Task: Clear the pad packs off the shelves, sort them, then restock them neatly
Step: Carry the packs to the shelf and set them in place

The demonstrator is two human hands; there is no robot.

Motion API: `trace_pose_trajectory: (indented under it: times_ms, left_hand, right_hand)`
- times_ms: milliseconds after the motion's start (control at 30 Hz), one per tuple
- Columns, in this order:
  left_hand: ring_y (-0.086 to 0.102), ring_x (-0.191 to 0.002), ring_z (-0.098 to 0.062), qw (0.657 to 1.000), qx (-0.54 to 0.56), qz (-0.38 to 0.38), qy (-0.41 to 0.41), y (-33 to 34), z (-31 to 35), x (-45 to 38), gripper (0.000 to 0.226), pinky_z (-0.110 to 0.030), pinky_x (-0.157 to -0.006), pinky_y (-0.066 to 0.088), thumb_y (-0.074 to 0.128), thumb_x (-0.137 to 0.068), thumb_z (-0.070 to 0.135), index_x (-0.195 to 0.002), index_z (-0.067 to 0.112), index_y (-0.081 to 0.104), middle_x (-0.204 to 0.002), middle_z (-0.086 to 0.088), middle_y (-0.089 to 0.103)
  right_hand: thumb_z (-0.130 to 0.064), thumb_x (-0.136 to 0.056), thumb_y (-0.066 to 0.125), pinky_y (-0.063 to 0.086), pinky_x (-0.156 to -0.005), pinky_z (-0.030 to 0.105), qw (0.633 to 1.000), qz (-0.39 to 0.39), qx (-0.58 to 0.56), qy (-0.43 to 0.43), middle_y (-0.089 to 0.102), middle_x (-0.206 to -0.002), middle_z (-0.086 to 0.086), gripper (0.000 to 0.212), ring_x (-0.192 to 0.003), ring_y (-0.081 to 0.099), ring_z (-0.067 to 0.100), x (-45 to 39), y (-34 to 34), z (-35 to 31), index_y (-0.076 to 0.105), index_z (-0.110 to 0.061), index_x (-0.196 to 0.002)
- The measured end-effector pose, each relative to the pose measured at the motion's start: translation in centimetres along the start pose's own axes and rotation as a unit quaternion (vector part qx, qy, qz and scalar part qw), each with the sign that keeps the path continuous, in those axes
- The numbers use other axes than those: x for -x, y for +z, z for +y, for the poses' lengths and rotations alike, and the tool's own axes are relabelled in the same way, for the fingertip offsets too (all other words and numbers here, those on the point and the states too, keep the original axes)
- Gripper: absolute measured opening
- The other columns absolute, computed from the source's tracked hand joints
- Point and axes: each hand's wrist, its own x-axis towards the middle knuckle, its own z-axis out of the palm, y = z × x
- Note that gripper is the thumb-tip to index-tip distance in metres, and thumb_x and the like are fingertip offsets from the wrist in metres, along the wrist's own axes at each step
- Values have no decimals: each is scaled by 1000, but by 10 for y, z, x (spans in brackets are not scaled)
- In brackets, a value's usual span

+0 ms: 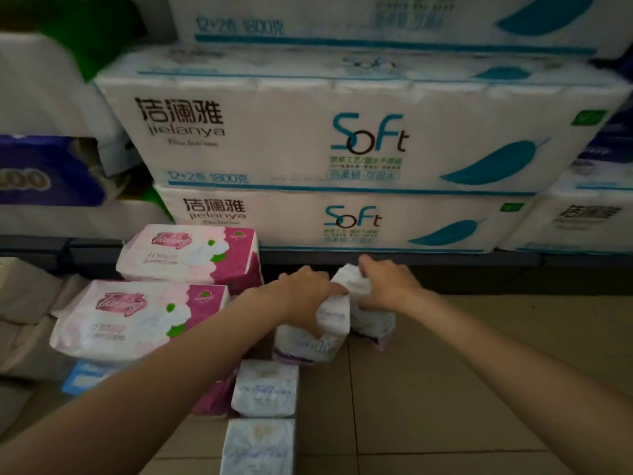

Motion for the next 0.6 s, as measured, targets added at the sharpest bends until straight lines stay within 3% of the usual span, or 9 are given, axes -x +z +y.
trace_pose_trajectory:
  times_ms: [100,167,300,433,533,600]
  left_hand:
    - [40,-125,-14,996,74,11,55,-63,-8,26,79,-15,-93,27,72,-80,29,-146,25,28,-142,-1,40]
    - [37,-116,-3,994,84,12,71,-115,-14,50,77,-9,-84,25,71,-81,31,-145,29,29,-144,5,38]
    - [39,-115,-3,992,75,30,93,-215,-24,106,74,-18,-94,30,72,-79,33,-141,41,32,-143,10,38]
    - [48,-115,-2,982,103,98,124,-298,-41,183,71,-19,-96,40,73,-77,32,-136,47,36,-135,18,46]
    - [53,-106,9,958,177,168,154,-343,-61,245,67,-8,-83,45,72,-78,27,-133,48,40,-120,29,51]
    - [61,-99,4,928,255,211,170,-361,-75,280,63,-15,-76,53,71,-77,19,-129,45,47,-112,22,58]
  right_hand:
    - [-33,-75,74,39,-66,30,998,9,-56,12,54,-103,1,44,-89,49,18,25,-66,10,46,-19,-105]
    - [-36,-75,75,35,-64,28,998,17,-64,-3,49,-99,-5,43,-89,46,15,43,-116,4,45,-23,-102]
    - [-37,-73,77,39,-68,20,993,79,-75,-42,48,-102,-11,40,-93,46,8,76,-225,-27,49,-28,-101]
    - [-31,-63,83,50,-91,33,967,168,-187,-43,63,-104,-7,41,-97,61,11,116,-332,-53,57,-26,-95]
    - [-25,-49,83,54,-81,21,914,258,-302,-81,71,-95,0,45,-92,67,12,145,-391,-78,60,-21,-88]
    - [-24,-50,81,55,-68,15,892,298,-319,-113,71,-97,1,44,-86,68,9,155,-421,-103,58,-21,-88]
